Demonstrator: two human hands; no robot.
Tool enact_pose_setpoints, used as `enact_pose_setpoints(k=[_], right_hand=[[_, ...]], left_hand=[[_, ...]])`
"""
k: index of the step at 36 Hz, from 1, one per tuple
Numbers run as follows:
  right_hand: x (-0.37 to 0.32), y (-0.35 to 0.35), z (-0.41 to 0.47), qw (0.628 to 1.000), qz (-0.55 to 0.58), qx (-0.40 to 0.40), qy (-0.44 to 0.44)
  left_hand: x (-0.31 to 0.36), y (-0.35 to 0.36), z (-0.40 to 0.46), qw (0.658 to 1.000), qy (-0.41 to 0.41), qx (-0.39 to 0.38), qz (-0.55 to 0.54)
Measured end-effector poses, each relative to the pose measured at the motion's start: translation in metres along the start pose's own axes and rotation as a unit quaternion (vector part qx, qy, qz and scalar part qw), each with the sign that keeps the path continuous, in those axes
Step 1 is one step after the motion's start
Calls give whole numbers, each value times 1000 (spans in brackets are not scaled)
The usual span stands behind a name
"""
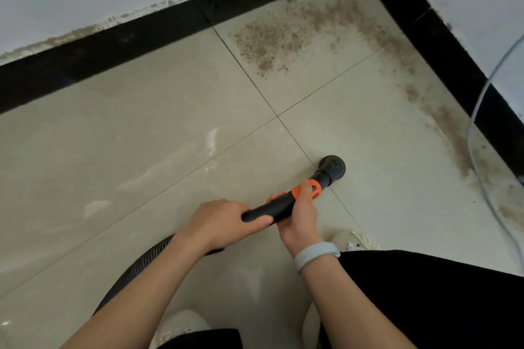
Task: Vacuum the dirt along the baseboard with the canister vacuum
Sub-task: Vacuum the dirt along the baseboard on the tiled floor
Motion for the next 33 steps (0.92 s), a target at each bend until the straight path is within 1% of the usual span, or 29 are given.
enact_pose_setpoints(k=[4, 7, 10, 15, 19, 23, 27, 30, 33], right_hand=[[-4, 26, 7, 998, -19, -52, 2], [-6, 40, 11, 998, -20, -67, 6], [-16, 38, 15, 999, -6, -53, 1], [-42, 15, 32, 999, 29, -1, -19], [-55, 15, 39, 998, 47, 5, -31], [-50, 43, 36, 999, 12, -32, -20], [-22, 81, 25, 996, -40, -75, 3], [-1, 96, 8, 994, -54, -91, 25], [18, 91, -6, 994, -51, -86, 39]], left_hand=[[-6, -14, 4, 998, -33, 53, -19], [-8, -21, 8, 996, -51, 59, -36], [1, -26, 18, 998, -34, 41, -40], [35, -25, 40, 1000, 11, 4, -15], [45, -30, 52, 1000, 18, 20, 5], [25, -41, 49, 998, -17, 61, -9], [-13, -51, 32, 992, -71, 98, -46], [-41, -58, 18, 991, -82, 86, -66], [-58, -56, 4, 993, -75, 56, -68]])
Point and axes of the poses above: each hand's wrist, its own z-axis towards the middle knuckle, its own y-axis out of the palm, x = y × z, the point moved 5 cm from there along z, towards the middle knuckle, and after that the axes turned 9 degrees about z, right-handed, at the moved point
